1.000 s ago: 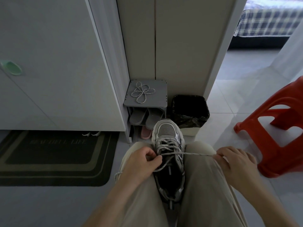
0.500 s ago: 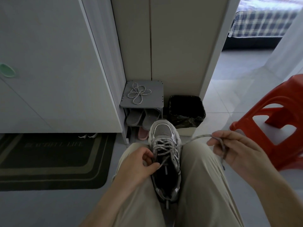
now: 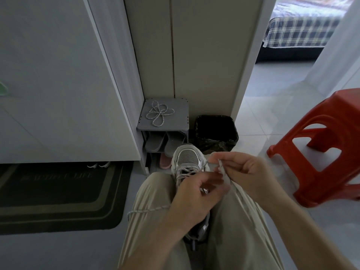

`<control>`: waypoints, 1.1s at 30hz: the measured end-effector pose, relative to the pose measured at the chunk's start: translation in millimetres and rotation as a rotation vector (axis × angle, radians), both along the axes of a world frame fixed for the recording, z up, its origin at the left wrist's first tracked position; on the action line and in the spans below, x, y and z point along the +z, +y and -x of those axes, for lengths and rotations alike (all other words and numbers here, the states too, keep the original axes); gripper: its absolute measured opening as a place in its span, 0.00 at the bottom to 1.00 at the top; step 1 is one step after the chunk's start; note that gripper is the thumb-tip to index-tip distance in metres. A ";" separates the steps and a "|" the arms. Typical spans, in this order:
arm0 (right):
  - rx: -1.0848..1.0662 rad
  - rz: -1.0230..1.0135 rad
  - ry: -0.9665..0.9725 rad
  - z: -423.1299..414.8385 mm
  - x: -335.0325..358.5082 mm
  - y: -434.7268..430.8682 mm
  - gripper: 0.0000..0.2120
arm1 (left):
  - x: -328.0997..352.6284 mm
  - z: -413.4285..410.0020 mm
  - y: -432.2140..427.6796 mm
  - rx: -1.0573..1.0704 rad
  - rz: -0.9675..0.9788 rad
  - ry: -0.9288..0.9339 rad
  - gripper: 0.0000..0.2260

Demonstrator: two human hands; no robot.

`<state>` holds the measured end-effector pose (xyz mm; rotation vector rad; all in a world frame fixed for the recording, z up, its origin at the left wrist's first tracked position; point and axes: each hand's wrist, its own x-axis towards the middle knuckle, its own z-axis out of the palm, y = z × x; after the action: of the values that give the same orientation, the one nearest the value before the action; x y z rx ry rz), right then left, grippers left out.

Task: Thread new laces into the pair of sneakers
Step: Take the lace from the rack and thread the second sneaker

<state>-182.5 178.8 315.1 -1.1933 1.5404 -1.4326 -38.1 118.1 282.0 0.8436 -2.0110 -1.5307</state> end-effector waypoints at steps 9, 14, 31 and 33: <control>-0.108 -0.026 0.420 0.2 -11.6 1.3 0.20 | 7.2 -10.2 -1.1 -0.022 -0.179 0.072 0.13; -0.172 -0.015 0.466 3.8 -15.2 1.9 0.16 | -2.2 -20.9 -8.4 0.054 -0.173 0.002 0.06; -0.035 0.022 0.649 -4.1 -46.0 0.4 0.12 | -3.1 -22.4 -14.6 0.199 0.093 -0.100 0.03; -0.049 -0.009 0.632 1.8 -50.7 3.1 0.12 | -12.8 -26.5 -15.8 0.249 0.322 -0.199 0.03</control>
<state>-184.3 181.9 264.3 -1.7182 1.9930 -1.1242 -11.6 102.3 269.2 1.0955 -2.1202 -0.9869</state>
